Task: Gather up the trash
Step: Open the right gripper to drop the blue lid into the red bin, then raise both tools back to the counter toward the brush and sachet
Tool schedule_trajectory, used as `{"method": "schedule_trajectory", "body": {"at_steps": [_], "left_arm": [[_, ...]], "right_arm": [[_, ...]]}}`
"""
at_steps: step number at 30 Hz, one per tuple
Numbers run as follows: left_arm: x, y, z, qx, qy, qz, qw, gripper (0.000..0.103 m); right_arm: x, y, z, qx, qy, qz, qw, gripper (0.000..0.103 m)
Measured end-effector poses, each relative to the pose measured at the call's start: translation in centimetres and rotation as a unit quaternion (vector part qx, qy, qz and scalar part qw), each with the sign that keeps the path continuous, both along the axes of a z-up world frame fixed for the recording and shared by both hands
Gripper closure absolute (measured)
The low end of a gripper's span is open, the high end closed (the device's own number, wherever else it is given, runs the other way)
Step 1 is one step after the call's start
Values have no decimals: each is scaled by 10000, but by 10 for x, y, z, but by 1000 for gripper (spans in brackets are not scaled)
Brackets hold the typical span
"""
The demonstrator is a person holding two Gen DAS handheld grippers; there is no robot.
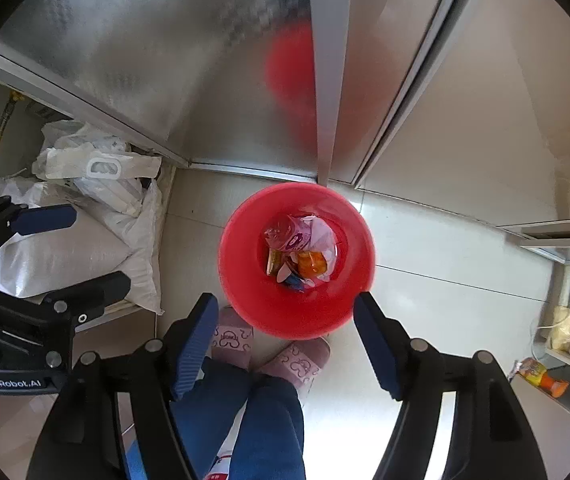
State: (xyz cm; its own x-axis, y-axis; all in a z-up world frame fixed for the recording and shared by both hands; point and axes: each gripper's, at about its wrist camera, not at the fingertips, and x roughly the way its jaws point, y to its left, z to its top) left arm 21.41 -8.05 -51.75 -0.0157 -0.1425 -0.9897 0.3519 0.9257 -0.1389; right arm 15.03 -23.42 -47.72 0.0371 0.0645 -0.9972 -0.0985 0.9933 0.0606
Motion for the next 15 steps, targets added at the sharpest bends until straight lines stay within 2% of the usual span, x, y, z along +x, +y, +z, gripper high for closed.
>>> {"method": "schedule_trajectory", "body": {"at_steps": [6, 15], "left_arm": [[-7, 6, 86, -86, -255, 88, 9996, 19], [-29, 15, 222, -157, -771, 237, 9966, 19]], "right_arm": [[-12, 0, 86, -107, -356, 34, 9993, 25], [-29, 5, 221, -242, -1102, 204, 9934, 17]]}}
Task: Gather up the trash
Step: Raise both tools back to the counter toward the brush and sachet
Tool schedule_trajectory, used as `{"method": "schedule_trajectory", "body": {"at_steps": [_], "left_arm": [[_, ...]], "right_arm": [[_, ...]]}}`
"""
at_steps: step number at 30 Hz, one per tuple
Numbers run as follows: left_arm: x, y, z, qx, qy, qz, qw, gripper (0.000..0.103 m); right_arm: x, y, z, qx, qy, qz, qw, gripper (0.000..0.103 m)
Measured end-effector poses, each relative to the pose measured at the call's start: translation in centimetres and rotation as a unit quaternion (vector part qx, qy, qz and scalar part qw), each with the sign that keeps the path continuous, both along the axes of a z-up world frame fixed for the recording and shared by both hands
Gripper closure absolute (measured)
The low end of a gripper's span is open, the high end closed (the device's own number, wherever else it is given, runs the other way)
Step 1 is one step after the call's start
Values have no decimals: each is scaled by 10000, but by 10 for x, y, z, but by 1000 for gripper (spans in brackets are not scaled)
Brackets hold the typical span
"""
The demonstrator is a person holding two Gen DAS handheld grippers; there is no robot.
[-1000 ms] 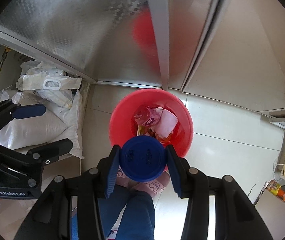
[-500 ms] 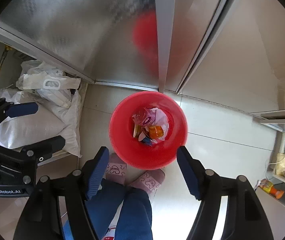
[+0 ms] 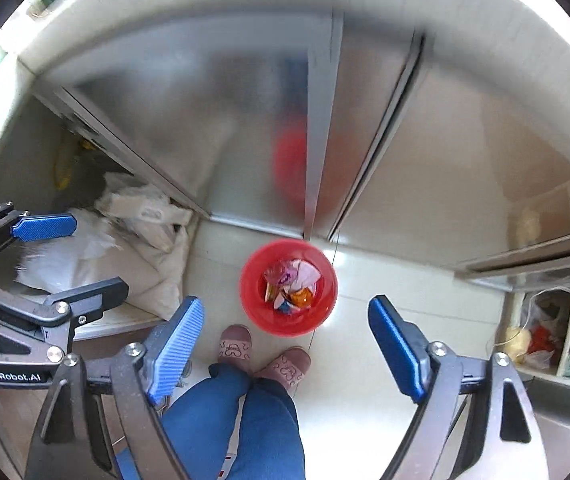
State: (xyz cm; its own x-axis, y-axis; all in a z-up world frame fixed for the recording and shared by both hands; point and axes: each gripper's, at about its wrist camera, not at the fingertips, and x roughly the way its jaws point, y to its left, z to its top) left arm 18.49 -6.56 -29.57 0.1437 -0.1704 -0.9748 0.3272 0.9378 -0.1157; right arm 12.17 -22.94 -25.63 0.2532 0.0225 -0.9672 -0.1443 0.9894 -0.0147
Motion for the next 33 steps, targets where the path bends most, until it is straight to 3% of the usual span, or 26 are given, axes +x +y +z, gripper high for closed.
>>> {"method": "schedule_trajectory", "body": {"at_steps": [6, 20, 26, 33], "left_arm": [[-8, 9, 69, -11, -450, 284, 9986, 19], [16, 39, 175, 86, -1508, 1077, 9827, 19], [39, 58, 206, 126, -1695, 1272, 9772, 19], [93, 90, 216, 128, -1762, 1635, 9706, 19]], "right_arm": [[0, 3, 66, -47, -619, 134, 9980, 10], [24, 15, 154, -91, -1727, 450, 9839, 3], [54, 28, 176, 16, -1938, 694, 9786, 3], [107, 51, 179, 47, -1952, 876, 9768, 3]]}}
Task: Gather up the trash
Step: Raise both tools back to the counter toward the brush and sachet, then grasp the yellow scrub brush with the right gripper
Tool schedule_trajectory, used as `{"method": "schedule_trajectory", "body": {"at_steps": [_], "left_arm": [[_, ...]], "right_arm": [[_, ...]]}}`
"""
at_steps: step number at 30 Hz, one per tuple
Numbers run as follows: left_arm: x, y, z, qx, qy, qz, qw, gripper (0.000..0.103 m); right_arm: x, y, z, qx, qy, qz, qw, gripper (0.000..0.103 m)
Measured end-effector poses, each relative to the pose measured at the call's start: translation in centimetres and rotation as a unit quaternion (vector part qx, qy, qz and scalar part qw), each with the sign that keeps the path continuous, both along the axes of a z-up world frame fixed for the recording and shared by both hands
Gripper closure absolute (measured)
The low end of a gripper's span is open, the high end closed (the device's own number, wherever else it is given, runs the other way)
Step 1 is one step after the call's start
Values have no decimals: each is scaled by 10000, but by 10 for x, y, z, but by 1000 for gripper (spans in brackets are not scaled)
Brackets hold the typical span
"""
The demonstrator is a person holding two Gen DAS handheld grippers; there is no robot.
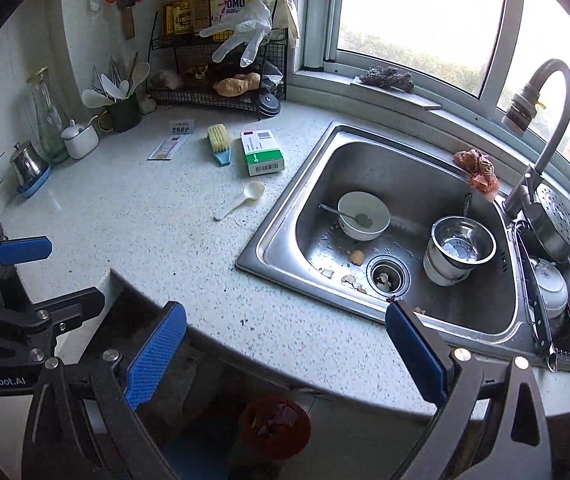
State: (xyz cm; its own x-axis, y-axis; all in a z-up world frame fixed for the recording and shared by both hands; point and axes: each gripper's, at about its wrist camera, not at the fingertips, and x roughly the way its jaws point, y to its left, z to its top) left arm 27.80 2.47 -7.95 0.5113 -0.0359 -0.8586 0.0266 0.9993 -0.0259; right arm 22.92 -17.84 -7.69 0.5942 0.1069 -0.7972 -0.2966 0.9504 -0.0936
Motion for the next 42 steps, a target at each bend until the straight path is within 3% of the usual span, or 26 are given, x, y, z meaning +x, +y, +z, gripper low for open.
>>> {"method": "schedule_trajectory", "body": {"at_steps": [13, 19, 28, 39, 42], "left_arm": [[146, 91, 5, -169, 40, 181, 9997, 19], [193, 139, -6, -214, 113, 411, 9989, 19], [230, 189, -43, -480, 516, 753, 9947, 19], [264, 212, -94, -697, 910, 982, 9885, 19], [271, 219, -102, -763, 983, 1028, 9869, 19]], "right_arm": [[138, 78, 6, -134, 101, 112, 9998, 3], [194, 119, -6, -69, 306, 405, 9987, 3], [248, 168, -39, -137, 906, 1048, 9903, 10], [294, 197, -88, -607, 1600, 1483, 9740, 35], [302, 202, -94, -682, 1684, 1596, 9703, 35]]}}
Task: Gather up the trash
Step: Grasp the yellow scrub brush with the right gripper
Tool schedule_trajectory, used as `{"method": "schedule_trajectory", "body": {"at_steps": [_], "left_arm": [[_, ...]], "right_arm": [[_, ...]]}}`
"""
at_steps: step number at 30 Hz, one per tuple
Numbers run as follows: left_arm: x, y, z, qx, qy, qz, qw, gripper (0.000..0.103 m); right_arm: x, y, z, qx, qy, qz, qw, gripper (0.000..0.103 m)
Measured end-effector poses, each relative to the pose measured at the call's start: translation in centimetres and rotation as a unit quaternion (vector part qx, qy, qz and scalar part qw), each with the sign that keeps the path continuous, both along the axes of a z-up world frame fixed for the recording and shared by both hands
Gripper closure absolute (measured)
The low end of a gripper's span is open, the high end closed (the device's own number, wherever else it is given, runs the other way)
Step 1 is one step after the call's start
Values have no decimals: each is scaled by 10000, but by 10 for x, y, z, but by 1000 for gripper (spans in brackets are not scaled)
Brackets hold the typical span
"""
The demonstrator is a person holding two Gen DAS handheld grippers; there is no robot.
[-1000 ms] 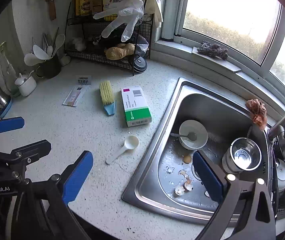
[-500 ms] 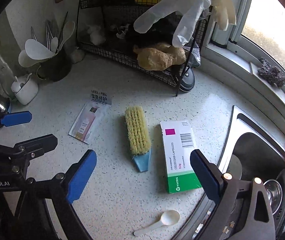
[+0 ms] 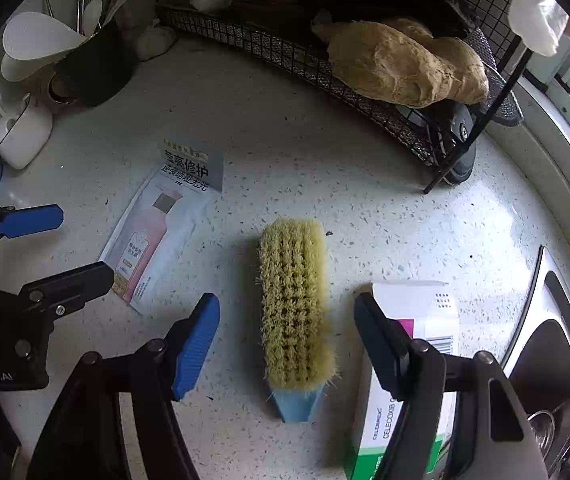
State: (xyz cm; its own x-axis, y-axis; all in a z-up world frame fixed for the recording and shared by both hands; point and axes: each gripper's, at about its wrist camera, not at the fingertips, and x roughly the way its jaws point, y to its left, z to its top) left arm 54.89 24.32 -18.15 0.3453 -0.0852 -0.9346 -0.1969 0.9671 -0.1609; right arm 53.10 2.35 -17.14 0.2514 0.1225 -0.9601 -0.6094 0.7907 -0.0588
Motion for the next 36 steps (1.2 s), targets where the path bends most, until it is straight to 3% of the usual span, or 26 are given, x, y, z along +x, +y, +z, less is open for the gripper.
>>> {"method": "schedule_trajectory", "body": {"at_steps": [5, 10, 14, 26, 30, 36], "left_arm": [[6, 4, -6, -49, 83, -69, 9999, 19], [9, 5, -10, -128, 98, -158, 9997, 19], [12, 9, -8, -82, 58, -287, 9995, 19], [42, -3, 20, -8, -90, -923, 9957, 19], [61, -14, 21, 124, -67, -1573, 9875, 19], [94, -19, 26, 454, -92, -2466, 9680, 19]], "right_arm": [[5, 5, -9, -52, 152, 48, 9999, 52], [0, 4, -7, 13, 109, -3, 9999, 53], [-10, 5, -6, 55, 85, 53, 9999, 67], [-35, -23, 15, 574, -6, -751, 9955, 68], [-31, -30, 15, 580, 50, -1049, 9928, 68], [-17, -28, 20, 777, 106, -1305, 9883, 68]]}}
